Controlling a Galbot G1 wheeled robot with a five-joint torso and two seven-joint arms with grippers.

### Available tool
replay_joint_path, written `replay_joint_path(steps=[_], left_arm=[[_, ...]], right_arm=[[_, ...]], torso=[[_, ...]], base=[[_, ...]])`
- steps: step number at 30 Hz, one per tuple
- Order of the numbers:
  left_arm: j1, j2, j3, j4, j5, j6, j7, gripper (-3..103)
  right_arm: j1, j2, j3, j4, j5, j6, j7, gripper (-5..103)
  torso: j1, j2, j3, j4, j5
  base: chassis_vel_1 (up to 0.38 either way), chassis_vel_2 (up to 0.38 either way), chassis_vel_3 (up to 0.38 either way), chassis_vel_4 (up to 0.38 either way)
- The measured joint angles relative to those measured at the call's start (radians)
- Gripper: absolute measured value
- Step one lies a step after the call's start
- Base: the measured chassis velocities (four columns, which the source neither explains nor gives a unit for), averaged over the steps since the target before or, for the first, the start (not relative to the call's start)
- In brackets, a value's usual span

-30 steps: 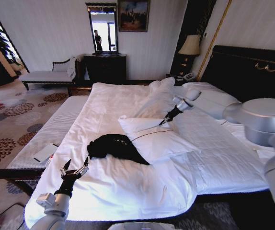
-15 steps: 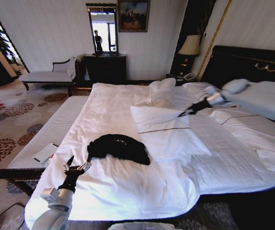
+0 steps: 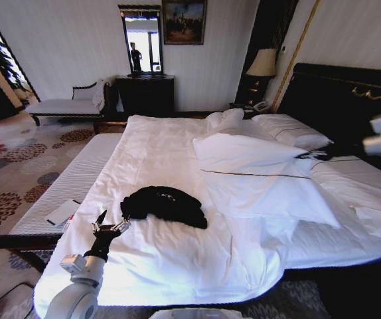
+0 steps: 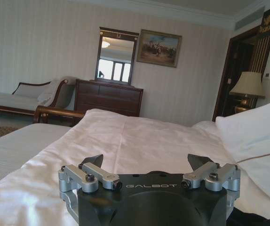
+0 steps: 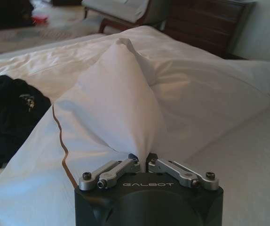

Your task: Fold the clothes on the bed.

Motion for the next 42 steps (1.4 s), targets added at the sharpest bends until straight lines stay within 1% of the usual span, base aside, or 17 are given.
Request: replay_joint_path(steps=[3, 4, 6, 8, 14, 18, 20, 24, 27, 29, 31, 33, 34, 35, 38, 40, 42], left_arm=[[0.001, 0.004, 0.001, -0.001, 0.000, 0.000, 0.000, 100], [0.001, 0.004, 0.001, -0.001, 0.000, 0.000, 0.000, 100], [0.000, 0.005, 0.004, -0.001, 0.002, 0.000, 0.000, 100], [-0.013, 0.006, 0.015, -0.001, 0.004, 0.004, -0.005, 100], [-0.023, 0.007, 0.018, -0.002, 0.005, 0.009, -0.011, 100], [-0.021, 0.010, 0.005, -0.004, 0.003, 0.009, -0.011, 100], [-0.021, 0.010, 0.004, -0.001, 0.004, 0.008, -0.011, 100], [-0.025, 0.008, 0.013, 0.004, 0.013, 0.007, -0.013, 100], [-0.032, 0.009, 0.019, 0.005, 0.017, 0.010, -0.016, 100], [-0.034, 0.009, 0.019, 0.005, 0.017, 0.010, -0.016, 100], [-0.041, 0.009, 0.024, 0.014, 0.017, 0.011, -0.019, 100], [-0.047, 0.008, 0.032, 0.018, 0.018, 0.011, -0.019, 100], [-0.047, 0.008, 0.032, 0.018, 0.018, 0.011, -0.019, 100], [-0.049, 0.008, 0.035, 0.020, 0.019, 0.011, -0.019, 100], [-0.055, 0.007, 0.046, 0.024, 0.022, 0.011, -0.019, 100], [-0.055, 0.007, 0.047, 0.024, 0.022, 0.011, -0.019, 100], [-0.054, 0.010, 0.048, 0.028, 0.021, 0.011, -0.019, 100]], right_arm=[[0.016, 0.101, 0.022, 0.006, -0.027, -0.005, 0.000, 2], [0.016, 0.101, 0.022, 0.006, -0.027, -0.005, 0.000, 2], [0.018, 0.131, 0.035, 0.003, -0.036, -0.005, -0.001, 2], [0.018, 0.177, 0.068, -0.005, -0.046, -0.007, -0.004, 2], [0.012, 0.210, 0.095, -0.047, -0.061, 0.002, -0.018, 2], [0.010, 0.226, 0.109, -0.128, -0.089, 0.037, -0.024, 2], [0.006, 0.244, 0.119, -0.167, -0.102, 0.054, -0.018, 2], [-0.001, 0.278, 0.145, -0.199, -0.103, 0.066, 0.007, 2], [-0.017, 0.326, 0.203, -0.228, -0.107, 0.076, 0.035, 2], [-0.022, 0.336, 0.217, -0.229, -0.113, 0.078, 0.037, 2], [-0.060, 0.379, 0.296, -0.229, -0.153, 0.085, 0.037, 2], [-0.115, 0.412, 0.370, -0.223, -0.162, 0.088, 0.037, 2], [-0.115, 0.412, 0.370, -0.223, -0.162, 0.088, 0.037, 2], [-0.137, 0.424, 0.397, -0.221, -0.164, 0.090, 0.038, 2], [-0.231, 0.504, 0.496, -0.216, -0.182, 0.116, 0.041, 2], [-0.245, 0.517, 0.508, -0.217, -0.185, 0.122, 0.042, 2], [-0.274, 0.573, 0.534, -0.231, -0.192, 0.144, 0.047, 2]], torso=[[0.000, 0.000, 0.000, -0.0004, 0.0001], [0.000, 0.000, 0.000, -0.0004, 0.0001], [0.000, 0.000, 0.000, -0.0004, 0.0000], [0.000, 0.000, 0.000, 0.0000, -0.0004], [0.000, 0.000, 0.000, 0.0002, -0.0005], [0.000, 0.000, 0.000, 0.0001, -0.0005], [0.000, 0.000, 0.000, -0.0002, -0.0005], [0.000, 0.000, 0.000, -0.0001, -0.0005], [0.000, 0.000, 0.000, -0.0001, -0.0005], [0.000, 0.000, 0.000, -0.0003, -0.0004], [0.000, 0.000, 0.000, 0.0001, -0.0003], [0.000, 0.000, 0.000, 0.0003, -0.0006], [0.000, 0.000, 0.000, 0.0003, -0.0006], [0.000, 0.000, 0.000, 0.0001, -0.0007], [0.000, 0.000, 0.000, -0.0002, -0.0006], [0.000, 0.000, 0.000, -0.0003, -0.0006], [0.000, 0.000, 0.000, -0.0006, -0.0007]], base=[[0.000, 0.000, 0.000, 0.000], [0.000, 0.000, 0.000, 0.000], [0.000, 0.000, 0.000, 0.000], [0.000, 0.000, 0.000, 0.000], [0.000, 0.000, 0.000, 0.000], [0.000, 0.000, 0.000, 0.000], [0.000, 0.000, 0.000, 0.000], [0.000, 0.000, 0.000, 0.000], [0.000, 0.000, 0.000, 0.000], [0.000, 0.000, 0.000, 0.000], [0.000, 0.000, 0.000, 0.000], [0.000, 0.000, 0.000, 0.000], [0.000, 0.000, 0.000, 0.000], [0.000, 0.000, 0.000, 0.000], [0.000, 0.000, 0.000, 0.000], [0.000, 0.000, 0.000, 0.000], [0.000, 0.000, 0.000, 0.000]])
